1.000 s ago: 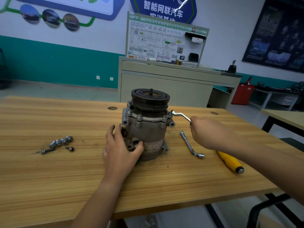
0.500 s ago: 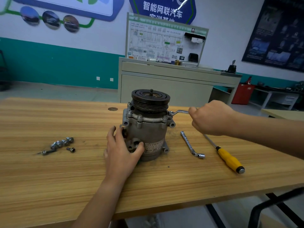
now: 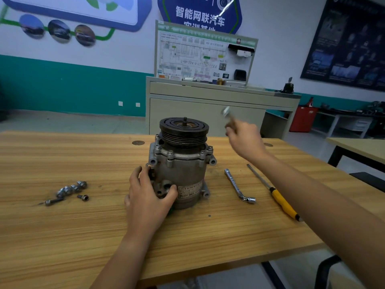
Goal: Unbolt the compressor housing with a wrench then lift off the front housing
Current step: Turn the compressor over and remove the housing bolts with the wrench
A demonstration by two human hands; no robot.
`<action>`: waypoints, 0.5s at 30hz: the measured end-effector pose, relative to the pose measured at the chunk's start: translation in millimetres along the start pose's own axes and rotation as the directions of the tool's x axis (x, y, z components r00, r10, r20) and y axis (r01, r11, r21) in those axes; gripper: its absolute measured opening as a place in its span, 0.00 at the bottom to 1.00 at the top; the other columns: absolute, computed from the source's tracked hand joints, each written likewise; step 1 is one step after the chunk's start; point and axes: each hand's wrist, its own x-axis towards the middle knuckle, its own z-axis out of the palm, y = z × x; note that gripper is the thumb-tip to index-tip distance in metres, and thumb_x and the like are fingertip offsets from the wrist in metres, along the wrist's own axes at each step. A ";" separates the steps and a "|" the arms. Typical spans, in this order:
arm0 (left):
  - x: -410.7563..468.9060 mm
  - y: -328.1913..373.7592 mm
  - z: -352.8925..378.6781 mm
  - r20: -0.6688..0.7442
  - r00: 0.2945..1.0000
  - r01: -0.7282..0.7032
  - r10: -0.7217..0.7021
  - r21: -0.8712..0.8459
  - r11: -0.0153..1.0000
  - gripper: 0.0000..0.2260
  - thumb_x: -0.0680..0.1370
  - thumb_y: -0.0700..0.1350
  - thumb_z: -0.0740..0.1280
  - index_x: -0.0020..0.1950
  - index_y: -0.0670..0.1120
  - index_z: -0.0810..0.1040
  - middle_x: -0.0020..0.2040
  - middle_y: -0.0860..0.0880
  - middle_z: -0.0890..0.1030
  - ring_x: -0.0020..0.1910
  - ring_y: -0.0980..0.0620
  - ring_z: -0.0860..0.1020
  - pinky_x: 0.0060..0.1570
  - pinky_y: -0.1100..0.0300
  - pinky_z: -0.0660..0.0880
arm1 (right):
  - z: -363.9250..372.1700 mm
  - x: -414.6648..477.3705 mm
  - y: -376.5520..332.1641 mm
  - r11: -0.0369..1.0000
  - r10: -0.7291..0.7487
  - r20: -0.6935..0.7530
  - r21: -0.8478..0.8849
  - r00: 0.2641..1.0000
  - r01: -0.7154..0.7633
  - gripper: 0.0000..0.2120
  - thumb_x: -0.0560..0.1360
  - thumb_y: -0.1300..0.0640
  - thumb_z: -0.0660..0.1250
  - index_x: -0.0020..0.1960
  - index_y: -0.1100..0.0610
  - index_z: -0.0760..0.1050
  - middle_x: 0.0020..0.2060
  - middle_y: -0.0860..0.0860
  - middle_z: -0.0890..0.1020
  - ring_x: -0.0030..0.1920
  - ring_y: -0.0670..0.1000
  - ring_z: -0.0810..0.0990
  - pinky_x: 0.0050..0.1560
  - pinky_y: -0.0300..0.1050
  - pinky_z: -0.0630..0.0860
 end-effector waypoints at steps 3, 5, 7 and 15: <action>-0.7 0.0 0.3 0.001 1.000 0.011 -0.011 -0.003 1.000 0.36 0.71 0.55 0.69 0.73 0.46 0.60 0.74 0.48 0.57 0.70 0.47 0.63 0.65 0.41 0.64 | -25.8 -26.6 -4.6 0.970 0.095 -0.047 0.231 0.994 -0.081 0.08 0.80 0.56 0.56 0.54 0.56 0.72 0.32 0.47 0.75 0.32 0.45 0.77 0.29 0.39 0.70; -1.1 -0.1 -0.3 0.001 1.000 0.013 -0.013 -0.004 1.000 0.35 0.71 0.55 0.69 0.73 0.46 0.60 0.74 0.47 0.58 0.71 0.47 0.62 0.66 0.42 0.64 | -37.1 -46.9 -7.2 1.000 -0.022 -0.027 0.010 0.999 0.022 0.10 0.80 0.57 0.56 0.56 0.56 0.73 0.30 0.46 0.72 0.30 0.46 0.72 0.26 0.41 0.64; -1.0 -0.8 -1.3 0.006 1.000 0.017 -0.017 -0.009 1.000 0.35 0.71 0.56 0.70 0.73 0.47 0.60 0.72 0.47 0.60 0.69 0.46 0.64 0.64 0.41 0.65 | -41.9 -62.3 -9.7 0.971 -0.071 0.048 -0.227 0.996 0.080 0.10 0.79 0.59 0.56 0.59 0.56 0.71 0.30 0.49 0.71 0.31 0.51 0.72 0.27 0.43 0.65; -1.7 -0.2 -1.8 0.004 1.000 0.028 -0.028 -0.003 1.000 0.35 0.71 0.56 0.70 0.73 0.47 0.60 0.71 0.46 0.62 0.68 0.45 0.65 0.64 0.43 0.65 | -42.3 -70.1 -39.4 0.746 -0.061 0.351 -0.606 0.935 0.276 0.14 0.76 0.68 0.56 0.61 0.61 0.67 0.28 0.50 0.61 0.26 0.48 0.60 0.23 0.41 0.56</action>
